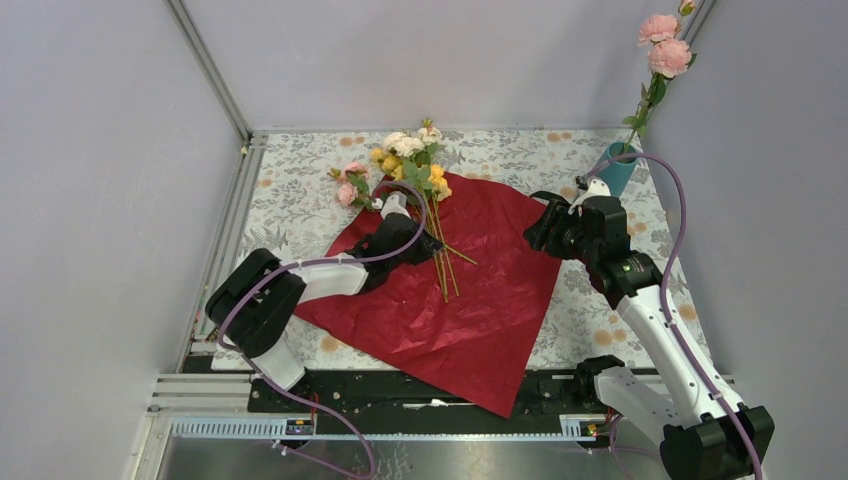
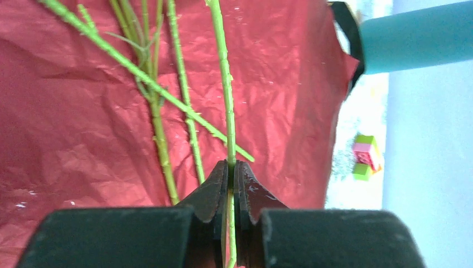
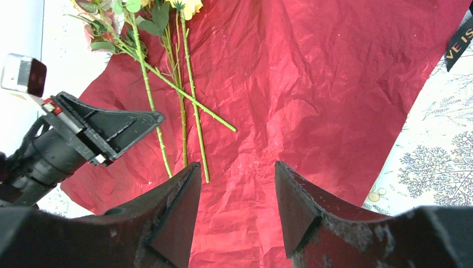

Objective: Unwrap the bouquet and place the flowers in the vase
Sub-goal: Pick up the fake flower from the wrapping paper.

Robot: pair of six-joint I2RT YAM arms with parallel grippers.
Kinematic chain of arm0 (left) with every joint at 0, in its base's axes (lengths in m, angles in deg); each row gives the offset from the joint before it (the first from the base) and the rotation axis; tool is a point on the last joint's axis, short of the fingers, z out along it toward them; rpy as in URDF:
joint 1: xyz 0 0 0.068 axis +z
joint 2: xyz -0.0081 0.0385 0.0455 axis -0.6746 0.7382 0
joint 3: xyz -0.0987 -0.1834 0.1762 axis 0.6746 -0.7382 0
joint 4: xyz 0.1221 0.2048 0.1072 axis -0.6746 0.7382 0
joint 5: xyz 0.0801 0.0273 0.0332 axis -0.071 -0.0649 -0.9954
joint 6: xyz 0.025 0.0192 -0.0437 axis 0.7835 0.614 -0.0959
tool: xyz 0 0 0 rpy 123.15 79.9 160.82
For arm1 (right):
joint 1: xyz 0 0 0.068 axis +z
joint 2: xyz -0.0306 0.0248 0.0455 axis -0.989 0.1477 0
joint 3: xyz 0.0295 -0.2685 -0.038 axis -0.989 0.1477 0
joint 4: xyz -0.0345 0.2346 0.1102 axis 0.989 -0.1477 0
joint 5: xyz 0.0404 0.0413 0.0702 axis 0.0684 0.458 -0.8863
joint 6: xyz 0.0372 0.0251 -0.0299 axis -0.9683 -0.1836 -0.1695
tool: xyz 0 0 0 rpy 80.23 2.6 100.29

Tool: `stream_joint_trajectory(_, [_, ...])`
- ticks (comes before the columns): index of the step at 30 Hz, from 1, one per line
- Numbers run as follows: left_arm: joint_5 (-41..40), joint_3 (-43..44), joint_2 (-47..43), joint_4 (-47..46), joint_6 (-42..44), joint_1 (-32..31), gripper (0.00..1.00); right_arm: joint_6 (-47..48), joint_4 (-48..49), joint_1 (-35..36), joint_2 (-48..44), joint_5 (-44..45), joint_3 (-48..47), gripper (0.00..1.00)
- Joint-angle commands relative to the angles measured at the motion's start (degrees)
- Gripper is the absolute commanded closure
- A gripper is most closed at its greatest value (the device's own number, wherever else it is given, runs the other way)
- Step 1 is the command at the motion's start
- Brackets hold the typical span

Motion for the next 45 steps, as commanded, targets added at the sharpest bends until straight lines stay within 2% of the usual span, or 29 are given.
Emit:
stream_joint_trajectory(1, [3.3, -2.4, -5.6, -10.9, 1.8, -0.7, 1.0, -0.1, -0.7, 0.4, -1.2, -1.3, -0.2, 0.42])
stream_joint_trajectory(7, [6.3, -7.4, -12.7, -18.3, 6.3, -2.0, 1.0, -1.0, -0.1, 0.4, -0.8, -4.8, -1.6, 0.42])
stream_joint_trajectory(10, [8.2, -9.8, -16.5, -21.4, 7.9, -2.3, 1.0, -2.0, 1.8, 0.4, -0.4, -9.9, -2.0, 0.41])
stream_joint_trajectory(14, [12.2, -11.4, -21.6, -21.8, 11.6, -3.0, 1.0, -3.9, 4.9, 0.6, -0.2, -17.5, -2.8, 0.35])
stream_joint_trajectory(18, [16.5, -12.2, -26.3, -19.8, 15.1, -4.6, 1.0, -8.7, 12.5, 1.0, 0.0, -27.2, -2.6, 0.25])
stream_joint_trajectory(21, [19.1, -12.7, -30.7, -17.4, 16.9, -5.9, 1.0, -14.9, 21.5, 1.6, 0.1, -32.3, -1.4, 0.22])
stream_joint_trajectory(26, [20.0, -13.6, -35.8, -15.0, 18.3, -8.7, 1.0, -18.3, 26.4, 3.6, 0.0, -31.7, -2.4, 0.27])
stream_joint_trajectory(30, [19.7, -12.9, -37.5, -12.1, 19.3, -10.5, 1.0, -18.8, 27.2, 4.8, 0.5, -30.1, -4.4, 0.31])
stream_joint_trajectory(36, [18.2, -12.1, -38.6, -9.6, 20.9, -11.4, 1.0, -21.9, 34.1, 6.8, 0.8, -30.0, -4.9, 0.37])
stream_joint_trajectory(45, [17.1, -11.8, -38.6, -9.7, 21.0, -13.2, 1.0, -21.9, 35.0, 8.0, 2.3, -27.8, -5.4, 0.42])
